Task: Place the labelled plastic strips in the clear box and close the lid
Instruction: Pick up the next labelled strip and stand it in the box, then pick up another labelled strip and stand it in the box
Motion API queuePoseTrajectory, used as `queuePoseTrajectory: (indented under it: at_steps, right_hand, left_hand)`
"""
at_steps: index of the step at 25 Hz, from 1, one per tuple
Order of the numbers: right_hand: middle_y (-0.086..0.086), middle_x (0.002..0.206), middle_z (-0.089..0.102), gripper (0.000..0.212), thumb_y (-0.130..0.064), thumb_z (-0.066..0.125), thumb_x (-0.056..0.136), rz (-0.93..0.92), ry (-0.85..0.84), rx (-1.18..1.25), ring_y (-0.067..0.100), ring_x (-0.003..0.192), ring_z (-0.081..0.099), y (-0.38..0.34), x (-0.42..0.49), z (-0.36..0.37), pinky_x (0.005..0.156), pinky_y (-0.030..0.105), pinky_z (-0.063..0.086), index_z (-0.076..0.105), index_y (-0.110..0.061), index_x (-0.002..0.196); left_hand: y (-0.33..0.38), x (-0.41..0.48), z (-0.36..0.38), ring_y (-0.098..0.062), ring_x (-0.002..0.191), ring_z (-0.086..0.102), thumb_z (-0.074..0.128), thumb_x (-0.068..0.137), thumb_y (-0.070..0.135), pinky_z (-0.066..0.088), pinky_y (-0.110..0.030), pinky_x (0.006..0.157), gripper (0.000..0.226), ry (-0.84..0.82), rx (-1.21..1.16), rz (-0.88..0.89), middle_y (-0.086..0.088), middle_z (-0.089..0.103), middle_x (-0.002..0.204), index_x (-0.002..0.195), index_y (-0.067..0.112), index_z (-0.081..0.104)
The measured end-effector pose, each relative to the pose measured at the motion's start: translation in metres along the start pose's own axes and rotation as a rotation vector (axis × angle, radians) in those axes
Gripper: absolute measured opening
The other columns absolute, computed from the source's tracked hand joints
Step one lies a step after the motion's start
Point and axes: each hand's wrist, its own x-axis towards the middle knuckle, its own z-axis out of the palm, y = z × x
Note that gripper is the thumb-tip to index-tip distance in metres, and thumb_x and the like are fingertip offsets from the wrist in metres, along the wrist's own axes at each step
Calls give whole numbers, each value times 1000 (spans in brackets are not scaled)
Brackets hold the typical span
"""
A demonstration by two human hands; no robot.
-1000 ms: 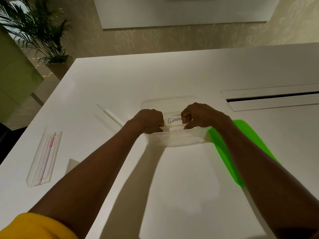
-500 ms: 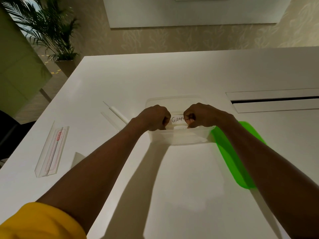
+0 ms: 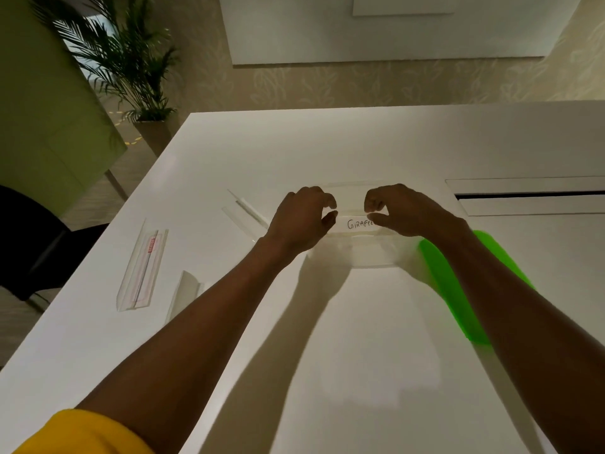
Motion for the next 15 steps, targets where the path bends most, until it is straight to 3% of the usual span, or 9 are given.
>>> queuePoseTrajectory:
  at_steps: [4,8,15]
  right_hand:
    - [-7,109,67,12,-28,64,96,-36,263,96,18,106,62,-49,-28,9,90,42,52,65,-25,108]
    - [-9,102,65,8,-26,61,97,-108,436,219,13,99,61,-116,-53,42,83,32,48,65,-25,104]
    - [-12,106,65,9,-27,59,97,-145,300,455,9,89,65,-210,-72,114,83,43,57,65,-25,103]
  left_hand:
    - [-15,-57,-19,-20,113,64,58,100,29,49,-39,95,25,246,-102,-64,4,73,116,116,20,75]
    - [-47,-121,-30,-16,113,63,58,99,33,49,-35,93,25,312,-115,-196,7,72,116,116,24,74]
    - [-102,-203,-50,-12,112,63,59,99,37,47,-26,86,27,327,-102,-376,10,70,122,121,27,71]
